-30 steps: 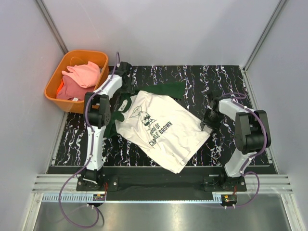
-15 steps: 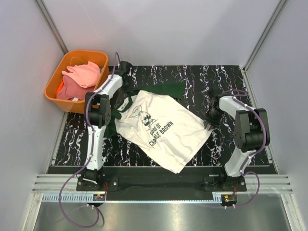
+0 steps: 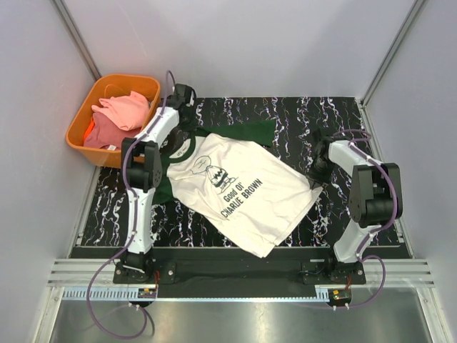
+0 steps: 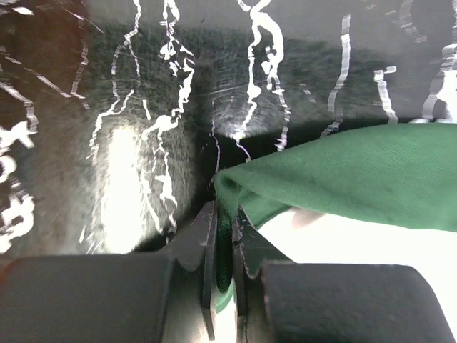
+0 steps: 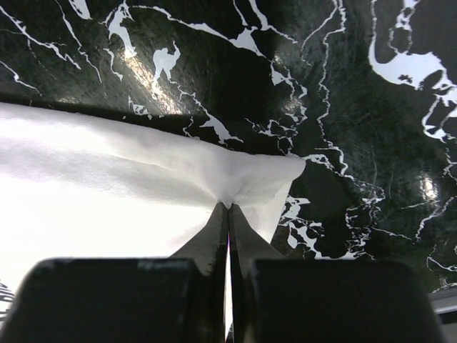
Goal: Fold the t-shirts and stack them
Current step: Flatten the tshirt out
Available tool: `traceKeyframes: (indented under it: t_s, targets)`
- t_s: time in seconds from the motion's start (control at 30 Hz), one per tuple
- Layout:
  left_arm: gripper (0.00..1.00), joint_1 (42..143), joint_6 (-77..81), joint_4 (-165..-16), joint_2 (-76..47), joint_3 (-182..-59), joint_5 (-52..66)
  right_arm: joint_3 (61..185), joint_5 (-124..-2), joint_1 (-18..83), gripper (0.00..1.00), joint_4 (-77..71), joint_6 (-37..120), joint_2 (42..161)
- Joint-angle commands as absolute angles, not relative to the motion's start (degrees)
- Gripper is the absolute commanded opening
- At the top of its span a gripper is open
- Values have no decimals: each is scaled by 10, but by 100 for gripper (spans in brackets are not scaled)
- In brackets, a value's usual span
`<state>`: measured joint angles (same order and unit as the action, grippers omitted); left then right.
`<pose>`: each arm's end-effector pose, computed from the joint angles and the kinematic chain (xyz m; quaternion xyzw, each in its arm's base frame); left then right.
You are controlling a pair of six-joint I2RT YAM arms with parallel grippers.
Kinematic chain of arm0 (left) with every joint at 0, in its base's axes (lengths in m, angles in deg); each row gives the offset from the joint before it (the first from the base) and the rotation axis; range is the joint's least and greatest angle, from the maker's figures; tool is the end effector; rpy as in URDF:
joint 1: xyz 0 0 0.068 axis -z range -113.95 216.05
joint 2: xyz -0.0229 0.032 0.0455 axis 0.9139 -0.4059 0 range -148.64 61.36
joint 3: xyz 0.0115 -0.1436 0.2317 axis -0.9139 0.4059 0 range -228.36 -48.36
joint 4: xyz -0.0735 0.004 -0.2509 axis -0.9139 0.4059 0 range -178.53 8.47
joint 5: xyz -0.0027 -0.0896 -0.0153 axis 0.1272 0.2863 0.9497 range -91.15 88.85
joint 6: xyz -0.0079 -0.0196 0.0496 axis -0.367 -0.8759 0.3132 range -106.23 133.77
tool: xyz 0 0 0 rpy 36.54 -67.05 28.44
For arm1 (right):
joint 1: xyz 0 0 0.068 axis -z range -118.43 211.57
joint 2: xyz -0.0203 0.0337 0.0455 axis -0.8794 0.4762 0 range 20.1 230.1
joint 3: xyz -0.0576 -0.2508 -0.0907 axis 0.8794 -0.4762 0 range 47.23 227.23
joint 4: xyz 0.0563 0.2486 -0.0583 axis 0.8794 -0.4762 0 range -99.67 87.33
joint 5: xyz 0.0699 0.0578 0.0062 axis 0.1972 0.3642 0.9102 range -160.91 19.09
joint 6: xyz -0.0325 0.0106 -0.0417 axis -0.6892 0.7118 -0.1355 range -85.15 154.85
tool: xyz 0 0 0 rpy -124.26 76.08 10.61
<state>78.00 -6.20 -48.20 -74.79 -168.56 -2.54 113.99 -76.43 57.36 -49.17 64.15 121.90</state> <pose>0.5121 -0.1075 0.1956 -0.0704 0.9544 -0.0686 0.2819 0.3245 0.0204 0.1722 0.2199 0.9715 -0.0248 0.0844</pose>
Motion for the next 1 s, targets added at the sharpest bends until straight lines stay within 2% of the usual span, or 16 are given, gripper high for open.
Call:
traceKeyframes:
  t_s: [0.0, 0.17, 0.47, 0.7, 0.97]
  targets:
    - [0, 777, -70, -505, -653, -1683, -14, 1160, -814, 580, 0, -509, 631, 1162]
    - [0, 777, -76, -505, -571, -1650, -14, 1183, -859, 580, 0, -539, 624, 1101]
    - [0, 777, -85, -502, -365, -1585, 24, 1327, -927, 581, 0, -627, 621, 946]
    - [0, 783, -77, -506, -180, -1544, 46, 1383, -886, 581, 0, -620, 581, 762]
    - [0, 808, -64, -517, -12, -1537, 30, 1467, -838, 581, 0, -609, 552, 666]
